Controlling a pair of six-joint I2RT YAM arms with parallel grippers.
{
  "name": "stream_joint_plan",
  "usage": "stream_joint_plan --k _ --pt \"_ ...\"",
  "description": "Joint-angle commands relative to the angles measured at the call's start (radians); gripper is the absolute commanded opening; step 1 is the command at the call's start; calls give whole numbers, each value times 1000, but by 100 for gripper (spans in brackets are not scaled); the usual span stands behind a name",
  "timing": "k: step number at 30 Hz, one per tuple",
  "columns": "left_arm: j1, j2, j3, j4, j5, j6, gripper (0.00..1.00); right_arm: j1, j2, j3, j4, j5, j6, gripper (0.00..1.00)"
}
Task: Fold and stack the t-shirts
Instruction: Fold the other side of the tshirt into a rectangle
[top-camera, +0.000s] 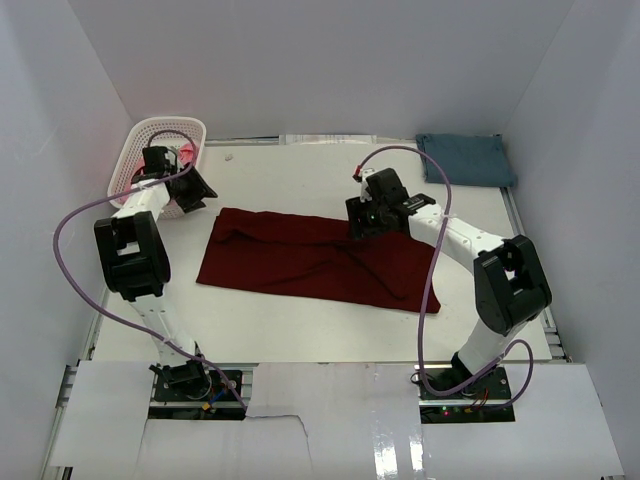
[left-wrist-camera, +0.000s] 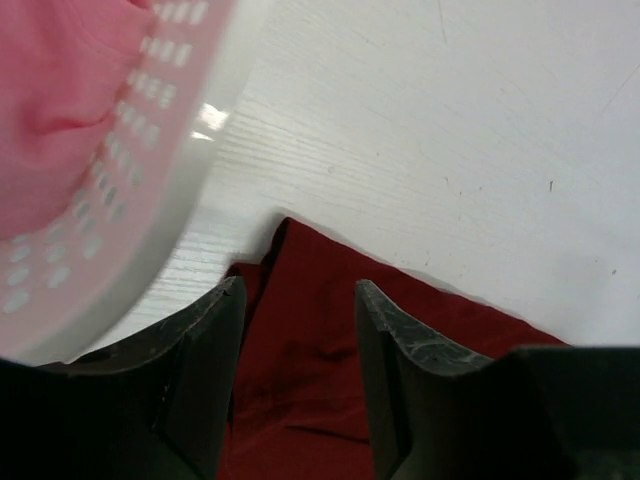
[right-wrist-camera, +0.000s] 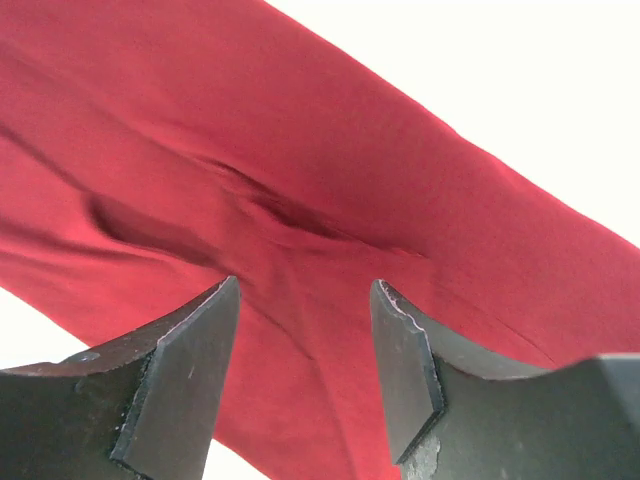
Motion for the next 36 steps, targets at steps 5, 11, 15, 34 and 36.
stream_joint_plan --k 5,11,15,34,36 --pt "-280 -161 37 -27 -66 69 58 -83 11 -51 -2 13 -29 61" --pt "-448 -116 51 -30 -21 75 58 -110 48 -41 18 -3 -44 61" --pt "-503 -67 49 -34 -23 75 57 -122 91 -27 29 -41 -51 57" --pt "-541 -35 115 -116 -57 106 57 -123 22 -100 72 -205 -41 8" --pt "-547 -27 117 -122 -57 106 57 -111 4 -113 69 -219 -41 8"
